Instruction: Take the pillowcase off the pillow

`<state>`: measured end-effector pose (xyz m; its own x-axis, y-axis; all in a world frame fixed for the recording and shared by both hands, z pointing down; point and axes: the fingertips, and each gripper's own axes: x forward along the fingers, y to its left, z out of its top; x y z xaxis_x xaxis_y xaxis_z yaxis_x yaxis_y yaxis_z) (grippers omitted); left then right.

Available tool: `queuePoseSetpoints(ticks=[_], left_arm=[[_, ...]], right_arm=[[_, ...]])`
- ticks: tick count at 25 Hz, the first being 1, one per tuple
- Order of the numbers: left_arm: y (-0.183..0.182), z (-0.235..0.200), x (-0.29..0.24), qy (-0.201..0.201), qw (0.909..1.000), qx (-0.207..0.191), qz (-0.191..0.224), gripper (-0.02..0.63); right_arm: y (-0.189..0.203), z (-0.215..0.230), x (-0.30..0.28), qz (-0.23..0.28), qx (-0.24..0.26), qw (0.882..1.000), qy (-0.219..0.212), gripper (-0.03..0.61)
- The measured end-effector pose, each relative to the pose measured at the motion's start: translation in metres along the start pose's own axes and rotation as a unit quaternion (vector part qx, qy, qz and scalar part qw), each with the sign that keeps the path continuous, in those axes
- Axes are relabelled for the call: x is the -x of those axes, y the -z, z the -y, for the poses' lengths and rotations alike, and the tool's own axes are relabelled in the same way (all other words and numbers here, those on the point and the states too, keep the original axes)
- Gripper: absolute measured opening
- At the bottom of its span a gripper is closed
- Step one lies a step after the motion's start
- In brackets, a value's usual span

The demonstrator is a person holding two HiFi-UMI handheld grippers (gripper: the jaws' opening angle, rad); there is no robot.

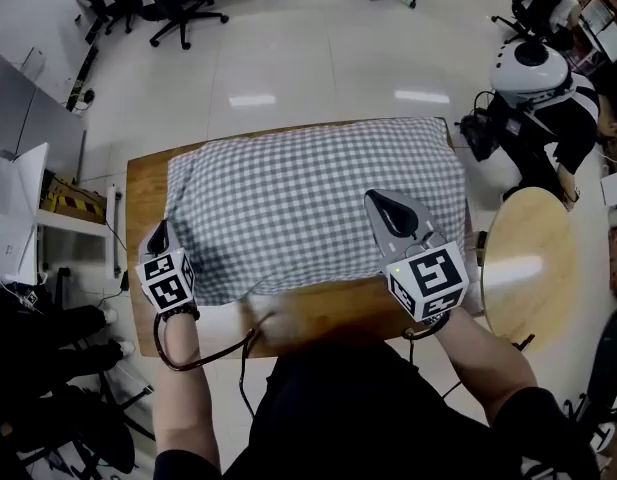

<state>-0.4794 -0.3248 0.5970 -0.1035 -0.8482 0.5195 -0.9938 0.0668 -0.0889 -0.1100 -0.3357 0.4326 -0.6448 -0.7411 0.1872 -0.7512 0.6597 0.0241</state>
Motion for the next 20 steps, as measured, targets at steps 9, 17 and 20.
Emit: queuePoseSetpoints(ticks=[9, 17, 20], left_arm=[[-0.004, -0.002, -0.007, -0.021, 0.9996, 0.014, -0.014, 0.003], [-0.005, -0.003, -0.009, -0.040, 0.9988, 0.016, -0.025, 0.003], [-0.005, 0.000, -0.009, -0.049, 0.9982, 0.015, -0.030, 0.003]], right_arm=[[0.045, 0.115, 0.048, -0.050, 0.004, 0.995, 0.089, 0.000], [0.073, 0.210, 0.078, -0.088, 0.004, 0.984, 0.158, 0.000], [0.091, 0.237, 0.081, -0.106, 0.000, 0.980, 0.167, 0.001]])
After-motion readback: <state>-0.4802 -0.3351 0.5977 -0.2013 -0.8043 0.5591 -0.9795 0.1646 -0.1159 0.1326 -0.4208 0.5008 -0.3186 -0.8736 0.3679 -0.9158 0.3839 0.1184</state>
